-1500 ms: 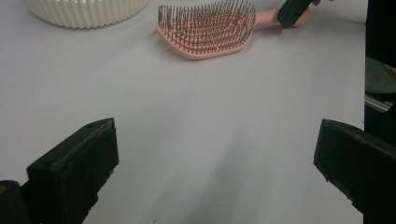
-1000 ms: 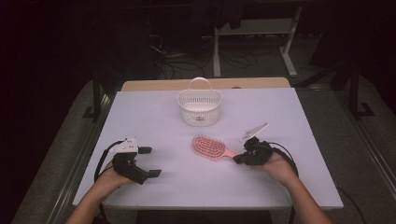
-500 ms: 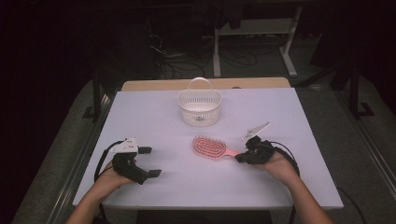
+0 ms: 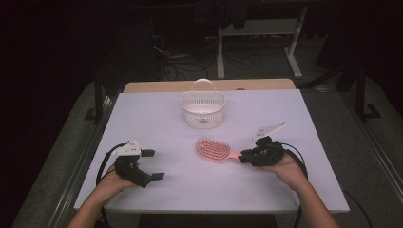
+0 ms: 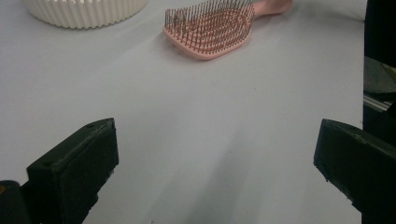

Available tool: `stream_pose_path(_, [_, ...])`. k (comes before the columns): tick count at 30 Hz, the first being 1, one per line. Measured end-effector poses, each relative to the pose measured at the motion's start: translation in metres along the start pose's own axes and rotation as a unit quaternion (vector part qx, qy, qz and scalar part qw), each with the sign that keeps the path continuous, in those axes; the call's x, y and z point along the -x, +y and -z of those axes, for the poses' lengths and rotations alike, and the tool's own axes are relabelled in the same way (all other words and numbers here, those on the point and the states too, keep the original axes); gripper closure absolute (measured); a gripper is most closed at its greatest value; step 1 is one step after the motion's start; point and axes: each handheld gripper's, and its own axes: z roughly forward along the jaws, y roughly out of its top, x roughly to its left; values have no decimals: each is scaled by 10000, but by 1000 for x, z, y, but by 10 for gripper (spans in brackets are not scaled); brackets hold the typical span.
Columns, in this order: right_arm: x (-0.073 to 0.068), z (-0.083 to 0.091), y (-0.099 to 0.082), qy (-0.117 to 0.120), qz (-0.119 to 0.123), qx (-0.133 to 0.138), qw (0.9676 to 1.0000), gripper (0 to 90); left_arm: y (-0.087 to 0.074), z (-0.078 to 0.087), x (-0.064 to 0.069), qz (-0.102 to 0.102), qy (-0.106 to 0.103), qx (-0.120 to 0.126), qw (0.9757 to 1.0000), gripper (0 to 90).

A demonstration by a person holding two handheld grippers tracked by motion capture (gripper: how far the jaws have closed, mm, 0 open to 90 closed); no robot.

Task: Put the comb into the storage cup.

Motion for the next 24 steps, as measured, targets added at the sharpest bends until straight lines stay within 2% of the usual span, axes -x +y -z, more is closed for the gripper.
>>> stream_pose_path(2, [-2, 7, -1, -53, -31, 158, 9999, 494, 0, 0, 0, 1, -6, 6, 10000, 0])
stream_pose_path(3, [-2, 7, -1, -53, -31, 158, 9999, 494, 0, 0, 0, 6, -8, 9, 10000, 0])
stream_pose_path(7, [-4, 15, -4, -247, -30, 356, 9991, 319, 0, 0, 1, 4, -13, 19, 10000, 0])
stream_pose_path(8, [-4, 18, -6, -327, -35, 463, 9984, 244, 0, 0, 1, -2, -13, 19, 10000, 0])
stream_pose_path(9, [-4, 18, -6, -327, -35, 463, 9984, 244, 0, 0, 1, -3, -16, 17, 10000, 0])
stream_pose_path(12, [-5, 20, -12, -429, -39, 612, 9972, 126, 0, 1, 1, 4, -11, 26, 10000, 0])
stream_pose_path(15, [-6, 23, -18, -546, -49, 685, 9961, 56, 0, 1, 1, 12, -4, 26, 10000, 0])
stream_pose_path(18, [-4, 26, -24, -558, -84, 754, 9956, 4, 0, 1, 1, 6, -4, 25, 10000, 0])
stream_pose_path(24, [-3, 32, -36, -625, -125, 937, 9936, 0, 0, 1, 2, -5, 2, 15, 10000, 0])
